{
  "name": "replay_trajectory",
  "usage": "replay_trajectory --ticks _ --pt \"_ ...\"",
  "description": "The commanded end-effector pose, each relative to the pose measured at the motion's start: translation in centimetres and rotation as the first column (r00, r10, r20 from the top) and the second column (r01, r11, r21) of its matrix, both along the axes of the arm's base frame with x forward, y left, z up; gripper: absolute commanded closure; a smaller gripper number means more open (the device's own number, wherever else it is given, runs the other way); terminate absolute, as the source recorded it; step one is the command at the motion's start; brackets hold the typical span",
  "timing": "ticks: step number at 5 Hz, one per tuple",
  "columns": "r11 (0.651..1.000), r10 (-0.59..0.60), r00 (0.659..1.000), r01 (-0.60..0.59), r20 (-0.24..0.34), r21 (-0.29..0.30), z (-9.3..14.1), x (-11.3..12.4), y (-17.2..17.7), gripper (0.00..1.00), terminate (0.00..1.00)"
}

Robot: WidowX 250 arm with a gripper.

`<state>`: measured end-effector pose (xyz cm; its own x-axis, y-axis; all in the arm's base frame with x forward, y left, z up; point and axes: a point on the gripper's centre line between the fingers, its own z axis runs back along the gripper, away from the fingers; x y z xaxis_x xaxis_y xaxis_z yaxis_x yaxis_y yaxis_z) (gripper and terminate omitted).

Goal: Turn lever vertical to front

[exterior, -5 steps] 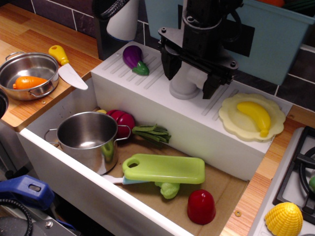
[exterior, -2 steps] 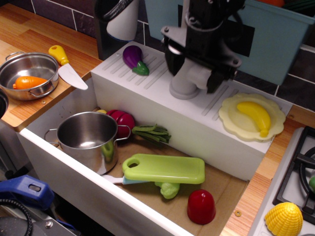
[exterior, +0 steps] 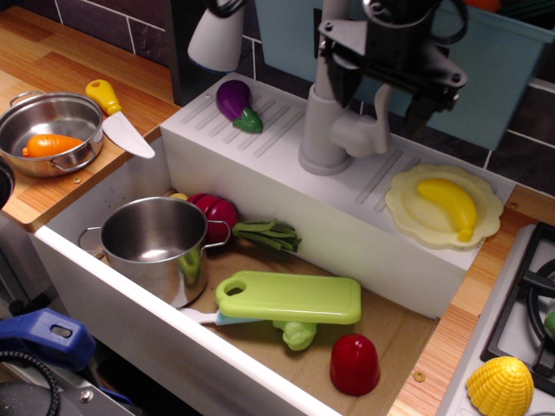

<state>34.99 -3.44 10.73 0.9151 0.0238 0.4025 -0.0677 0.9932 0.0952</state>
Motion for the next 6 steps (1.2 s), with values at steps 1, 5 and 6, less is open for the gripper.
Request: replay_trajectory --ticks 1,5,6 --pt "1.0 -0.019 0.997 0.019 0.077 -0.004 1.7 2.0 -0.3 0.0 0.0" --pt "0.999 0.044 0.996 -0.042 0.081 -0.03 -0.6 0.6 -0.3 1.0 0.0" --pt "0.996 0.071 0.995 -0.068 0.07 -0.055 -1.8 -0.9 -0.4 1.0 0.0"
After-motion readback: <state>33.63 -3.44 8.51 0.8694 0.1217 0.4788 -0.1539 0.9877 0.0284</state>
